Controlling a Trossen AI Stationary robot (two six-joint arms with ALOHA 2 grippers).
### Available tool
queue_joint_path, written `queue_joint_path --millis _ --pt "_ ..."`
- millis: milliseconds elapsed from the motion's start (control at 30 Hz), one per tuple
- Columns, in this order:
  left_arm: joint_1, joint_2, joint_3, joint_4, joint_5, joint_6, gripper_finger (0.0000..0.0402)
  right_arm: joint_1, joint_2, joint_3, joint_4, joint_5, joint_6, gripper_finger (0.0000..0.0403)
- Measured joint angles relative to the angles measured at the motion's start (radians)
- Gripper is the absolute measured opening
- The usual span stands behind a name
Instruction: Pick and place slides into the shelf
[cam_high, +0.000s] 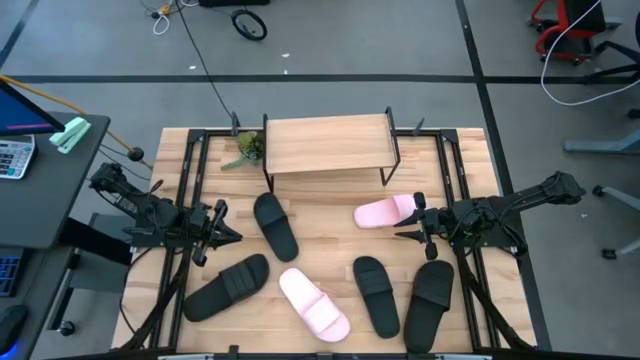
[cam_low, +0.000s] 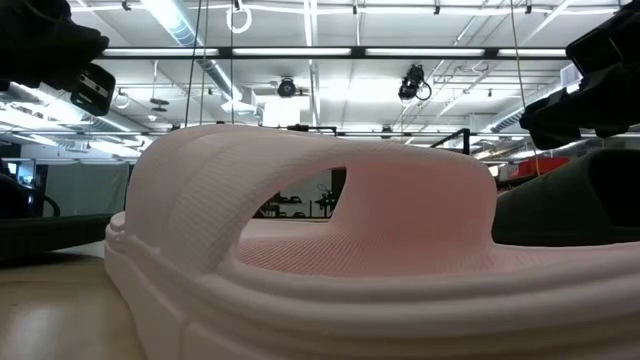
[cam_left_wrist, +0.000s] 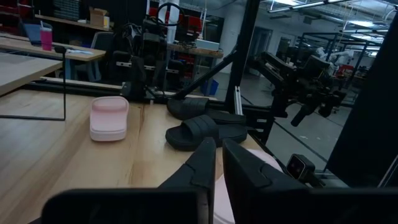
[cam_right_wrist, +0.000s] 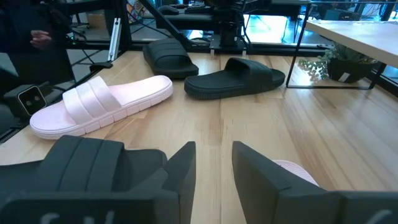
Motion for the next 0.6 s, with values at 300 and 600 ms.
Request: queue_joint_path --millis 300,600 --pt "0.0 0.0 0.0 0.0 0.0 0.0 0.0033 0.0 0.0 0.0 0.0 0.0 0.0 0.011" --pt "0.0 0.0 0.0 0.001 0.0 0.001 0.0039 0.0 0.0 0.0 0.0 0.0 0.0 0.011"
